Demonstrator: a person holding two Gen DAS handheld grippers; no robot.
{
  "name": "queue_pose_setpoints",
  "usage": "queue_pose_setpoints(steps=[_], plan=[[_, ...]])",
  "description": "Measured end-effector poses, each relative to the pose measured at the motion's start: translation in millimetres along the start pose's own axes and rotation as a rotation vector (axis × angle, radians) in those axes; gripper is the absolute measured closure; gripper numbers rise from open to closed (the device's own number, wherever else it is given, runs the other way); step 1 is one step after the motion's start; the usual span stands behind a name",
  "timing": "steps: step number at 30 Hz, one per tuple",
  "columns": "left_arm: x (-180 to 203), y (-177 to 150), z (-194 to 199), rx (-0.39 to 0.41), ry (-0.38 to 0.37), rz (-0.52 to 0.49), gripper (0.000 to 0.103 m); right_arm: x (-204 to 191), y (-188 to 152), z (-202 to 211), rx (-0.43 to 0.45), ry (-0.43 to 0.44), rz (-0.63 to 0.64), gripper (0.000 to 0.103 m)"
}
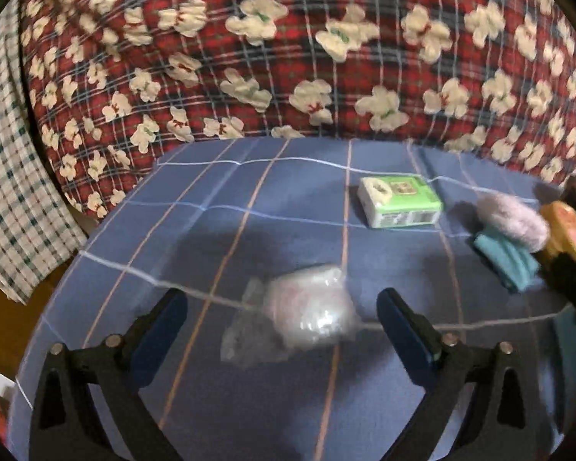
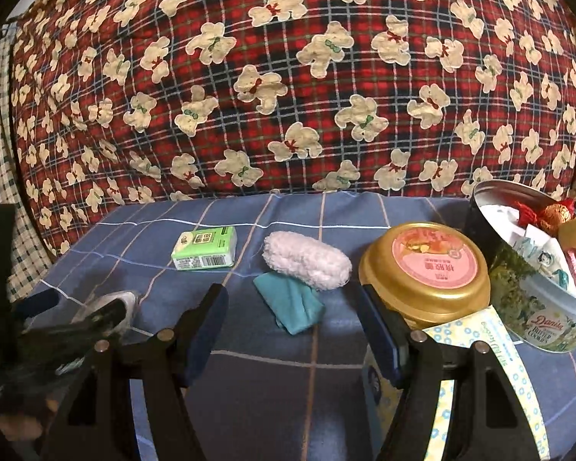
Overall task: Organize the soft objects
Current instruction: 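Grasp the clear plastic bag with the left tool while the right tool grasps the pink fuzzy roll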
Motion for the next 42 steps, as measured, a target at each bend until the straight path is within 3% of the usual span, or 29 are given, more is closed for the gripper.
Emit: queue_pose_setpoints(steps=[2,4,6,8,14,17,21,25,30,34,37,38,39,40,42], plan=[[-2.2,0.5,-10.0,-0.034,0.019,0.008,0.02,2.5,-0.6,0.6,0.002,0.004,-0.014,0.032],[-0.2,-5.2,-20.6,-0.09,-0.014,0.013,0.029,4.8,-1.4,-0.3,-0.003,0.01,-0.029,0.032],[3.7,-7.1,-20.5,-0.098,-0.075,0.024,0.042,7.0,-3.3,-1.7,-0.013,0.02,-0.046,0.032],[7.3,-7.5,-19.1,-0.095,-0.087,0.015,0.051,11.7,-4.4,-1.4,-0.014,0.029,-0.079,0.032],[20.9,-4.5,-9.2,-0.054,-0.126,-0.028,0.063,14.0,-5.1,-4.1,-0.03,0.042,-0.12,0.032],[22.0,2.1,2.8,0.01,-0.124,-0.036,0.063,8.1,-0.1,-1.0,-0.037,0.069,-0.136,0.032],[15.8,10.2,18.3,0.093,-0.153,0.01,0.063,7.2,15.8,-1.8,-0.018,0.022,-0.123,0.032],[9.1,17.7,27.7,0.153,-0.168,0.048,0.063,1.0,22.6,-30.1,-0.134,0.019,-0.116,0.032],[1.0,23.6,35.7,0.184,-0.192,0.091,0.063,0.9,27.7,-63.6,-0.275,-0.048,-0.023,0.032],[-6.5,23.9,33.9,0.172,-0.193,0.124,0.063,7.4,17.4,-96.1,-0.409,-0.113,0.049,0.032],[-7.6,21.4,30.3,0.152,-0.197,0.132,0.063,12.8,13.9,-106.9,-0.436,-0.125,0.053,0.032],[-8.0,21.4,30.1,0.152,-0.198,0.133,0.063,15.8,12.5,-109.2,-0.448,-0.121,0.034,0.036],[-8.7,21.7,30.0,0.152,-0.196,0.135,0.063,20.4,12.4,-110.3,-0.451,-0.119,0.002,0.044],[-9.2,21.7,29.8,0.151,-0.195,0.137,0.063,23.8,11.5,-110.0,-0.455,-0.112,-0.024,0.061],[-10.1,21.8,29.5,0.146,-0.205,0.145,0.063,30.5,14.6,-107.5,-0.442,-0.08,-0.073,0.075]])
Point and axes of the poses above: each gripper's, at about its wrist camera, not at the fingertips, and z roughly against the way its jaws point, x to its right, y to its top, the point moved 9 cm from there along -z, roughly the way its jaws point, and after that the axes turned 5 degrees about y, right-handed, at the moved point
